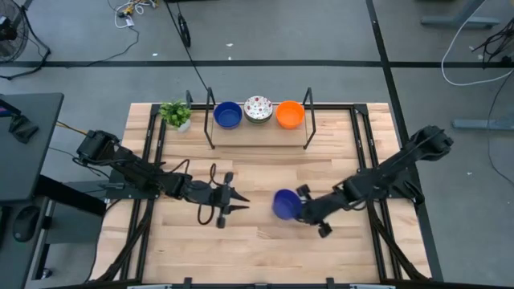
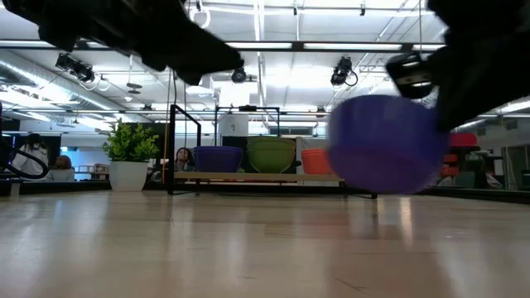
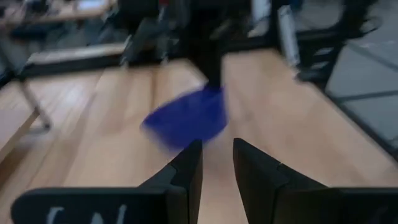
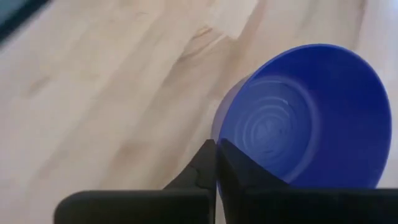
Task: Pick & Place Mini bowls
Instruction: Stack the blue bowl on top of the blue bowls on the shelf
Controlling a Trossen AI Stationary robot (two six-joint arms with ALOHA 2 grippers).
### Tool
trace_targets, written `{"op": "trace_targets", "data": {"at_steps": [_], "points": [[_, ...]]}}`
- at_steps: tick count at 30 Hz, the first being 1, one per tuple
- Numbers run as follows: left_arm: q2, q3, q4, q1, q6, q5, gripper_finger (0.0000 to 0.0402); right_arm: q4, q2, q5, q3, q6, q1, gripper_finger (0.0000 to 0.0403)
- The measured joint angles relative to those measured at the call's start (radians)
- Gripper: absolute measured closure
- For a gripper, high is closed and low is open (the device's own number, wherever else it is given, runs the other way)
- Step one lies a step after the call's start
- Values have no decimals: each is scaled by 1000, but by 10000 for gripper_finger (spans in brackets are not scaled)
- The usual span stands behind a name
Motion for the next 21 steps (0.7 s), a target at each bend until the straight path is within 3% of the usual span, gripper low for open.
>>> {"op": "trace_targets", "data": {"at_steps": [4,8,16,21], "points": [[0,1,93,-1,108,42,307,73,79,-4,30,-176,-50,394],[28,54,45,15,163,115,287,79,157,-3,107,-305,-78,396],[151,295,-435,58,202,178,190,-36,263,-1,243,-401,-120,397],[197,402,-582,72,275,169,175,-45,284,0,249,-412,-138,398]]}}
